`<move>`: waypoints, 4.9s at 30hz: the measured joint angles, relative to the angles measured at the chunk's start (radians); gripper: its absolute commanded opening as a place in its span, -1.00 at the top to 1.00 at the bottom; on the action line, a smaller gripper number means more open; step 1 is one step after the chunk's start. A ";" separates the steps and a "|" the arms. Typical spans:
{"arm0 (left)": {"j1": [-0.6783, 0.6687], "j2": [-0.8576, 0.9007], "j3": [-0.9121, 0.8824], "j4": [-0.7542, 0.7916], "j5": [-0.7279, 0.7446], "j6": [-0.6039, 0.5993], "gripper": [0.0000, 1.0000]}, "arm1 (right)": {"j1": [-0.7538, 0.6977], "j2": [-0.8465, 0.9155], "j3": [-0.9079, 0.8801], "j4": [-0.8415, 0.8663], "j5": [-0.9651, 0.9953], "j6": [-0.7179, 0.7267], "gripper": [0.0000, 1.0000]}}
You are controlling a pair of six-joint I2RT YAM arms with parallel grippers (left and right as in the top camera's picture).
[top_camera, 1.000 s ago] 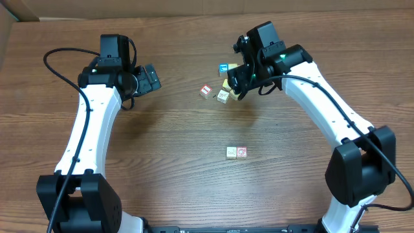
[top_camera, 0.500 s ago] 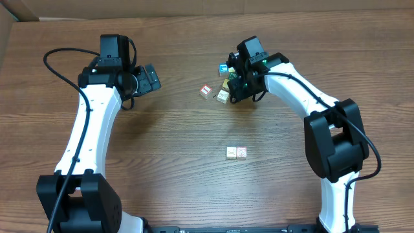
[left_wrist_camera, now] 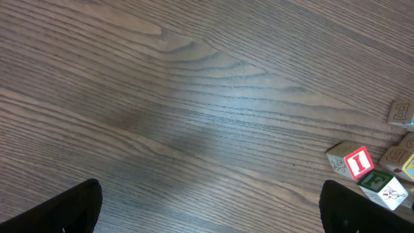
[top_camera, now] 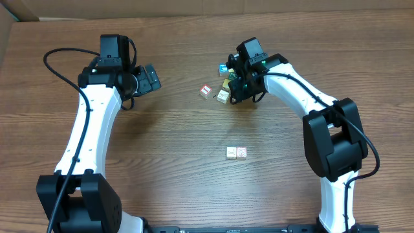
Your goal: Flip 4 blocks
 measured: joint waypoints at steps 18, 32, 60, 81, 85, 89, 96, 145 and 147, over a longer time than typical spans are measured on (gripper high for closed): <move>0.000 0.000 0.000 0.000 0.000 0.000 -1.00 | 0.000 0.012 -0.003 0.011 -0.018 0.000 0.17; 0.000 0.000 0.000 0.000 0.000 -0.001 -1.00 | -0.002 0.012 -0.003 0.008 -0.022 0.023 -0.06; -0.186 0.156 0.001 0.022 0.238 0.072 -0.84 | -0.004 0.012 -0.044 0.028 -0.028 0.068 0.57; -0.112 0.159 0.006 -0.033 0.131 0.046 -0.86 | 0.090 -0.156 -0.029 -0.380 -0.312 0.328 0.64; -0.112 0.159 0.006 -0.049 0.131 0.046 -0.87 | 0.214 -0.156 -0.029 -0.393 -0.233 0.447 0.64; -0.112 0.159 0.006 -0.061 0.128 0.046 -0.89 | 0.327 -0.156 -0.029 -0.407 -0.130 0.574 0.64; -0.112 0.159 0.006 -0.073 0.115 0.047 -0.90 | 0.448 -0.156 -0.081 -0.396 0.049 0.763 0.64; -0.443 0.330 -0.049 -0.161 0.200 0.000 0.92 | -0.322 -0.223 0.104 -0.564 0.131 0.621 -1.00; -0.454 0.338 -0.049 -0.161 0.204 -0.006 0.92 | -0.358 -0.223 0.104 -0.554 0.131 0.621 -1.00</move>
